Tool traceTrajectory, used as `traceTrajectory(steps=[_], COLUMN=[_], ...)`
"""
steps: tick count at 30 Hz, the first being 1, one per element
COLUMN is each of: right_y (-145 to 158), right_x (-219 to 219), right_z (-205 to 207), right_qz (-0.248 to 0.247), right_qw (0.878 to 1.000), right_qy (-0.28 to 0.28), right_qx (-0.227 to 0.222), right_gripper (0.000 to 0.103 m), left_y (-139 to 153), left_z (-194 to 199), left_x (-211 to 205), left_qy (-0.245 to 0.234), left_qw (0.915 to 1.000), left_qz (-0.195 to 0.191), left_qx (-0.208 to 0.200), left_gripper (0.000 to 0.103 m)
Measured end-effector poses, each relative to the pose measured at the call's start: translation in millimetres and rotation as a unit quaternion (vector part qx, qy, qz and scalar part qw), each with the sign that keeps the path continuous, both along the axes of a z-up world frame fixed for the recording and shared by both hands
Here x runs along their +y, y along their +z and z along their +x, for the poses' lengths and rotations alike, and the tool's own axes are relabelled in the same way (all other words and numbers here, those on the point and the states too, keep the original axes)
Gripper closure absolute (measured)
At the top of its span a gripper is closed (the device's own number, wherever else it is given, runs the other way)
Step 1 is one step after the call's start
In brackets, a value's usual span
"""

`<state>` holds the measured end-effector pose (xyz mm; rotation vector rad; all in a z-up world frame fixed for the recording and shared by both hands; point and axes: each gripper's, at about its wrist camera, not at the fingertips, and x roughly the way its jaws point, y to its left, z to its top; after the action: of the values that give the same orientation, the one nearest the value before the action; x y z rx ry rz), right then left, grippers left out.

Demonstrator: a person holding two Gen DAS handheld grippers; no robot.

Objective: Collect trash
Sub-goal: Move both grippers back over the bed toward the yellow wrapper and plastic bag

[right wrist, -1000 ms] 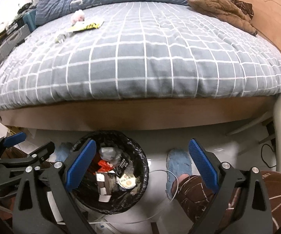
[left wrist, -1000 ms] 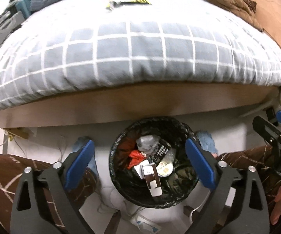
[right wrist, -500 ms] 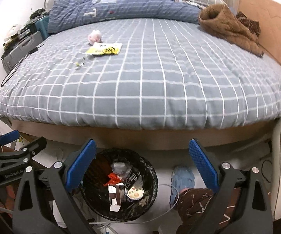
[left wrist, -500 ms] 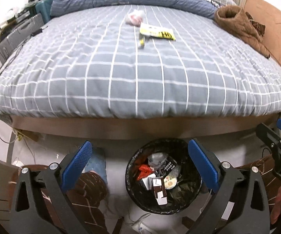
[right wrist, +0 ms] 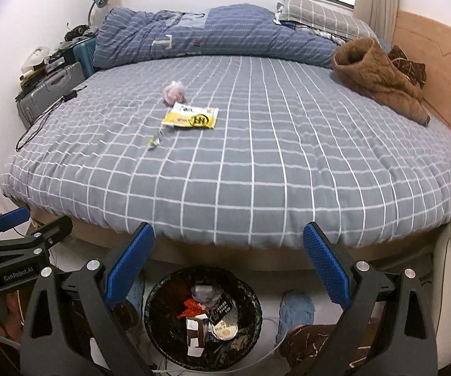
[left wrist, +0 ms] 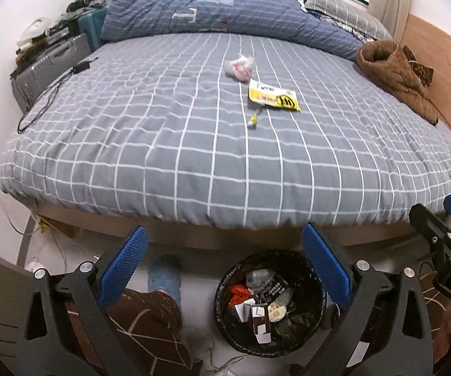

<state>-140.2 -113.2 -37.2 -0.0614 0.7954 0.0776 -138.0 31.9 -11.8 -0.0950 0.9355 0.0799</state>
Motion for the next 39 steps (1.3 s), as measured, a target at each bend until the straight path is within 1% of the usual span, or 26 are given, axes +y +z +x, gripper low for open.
traceTrajectory(steps=[10,16,20,23,29,33,39], right_y=[25.4,33.8,36.3,36.8,29.6,19.5,-1.8], right_x=[14.1,24.9,32.2,38.1,54.4,64.0,76.9], right_z=[26.4,50.2,69.0,81.5,115.4,148.1,203.0], right_qz=[-0.002,-0.008,-0.009,-0.008,-0.011,-0.015,-0.016], right_qw=[1.000,1.000,0.999,0.999,0.999,0.999,0.999], right_qy=[0.012,0.021,0.023,0.028,0.041,0.046,0.044], right_qx=[-0.013,-0.019,-0.021,-0.021,-0.017,-0.009,0.006], right_gripper=[0.011,0.011,0.011,0.011,0.011,0.011,0.011], left_y=[20.8,29.2,32.0,32.7,27.3,17.1,0.1], left_z=[17.2,37.8,57.0,72.6,108.3,134.4,170.7], left_x=[11.6,19.4,28.5,32.5,44.1,55.3,76.5], left_qy=[0.004,0.006,0.012,0.011,0.015,0.019,0.031], left_qw=[1.0000,0.9999,0.9998,0.9997,0.9997,0.9996,0.9994], left_qz=[-0.002,0.001,-0.005,0.000,-0.001,0.004,-0.003], left_qx=[-0.009,-0.013,-0.018,-0.021,-0.022,-0.018,-0.015], left_gripper=[0.006,0.006,0.006,0.006,0.006,0.006,0.006])
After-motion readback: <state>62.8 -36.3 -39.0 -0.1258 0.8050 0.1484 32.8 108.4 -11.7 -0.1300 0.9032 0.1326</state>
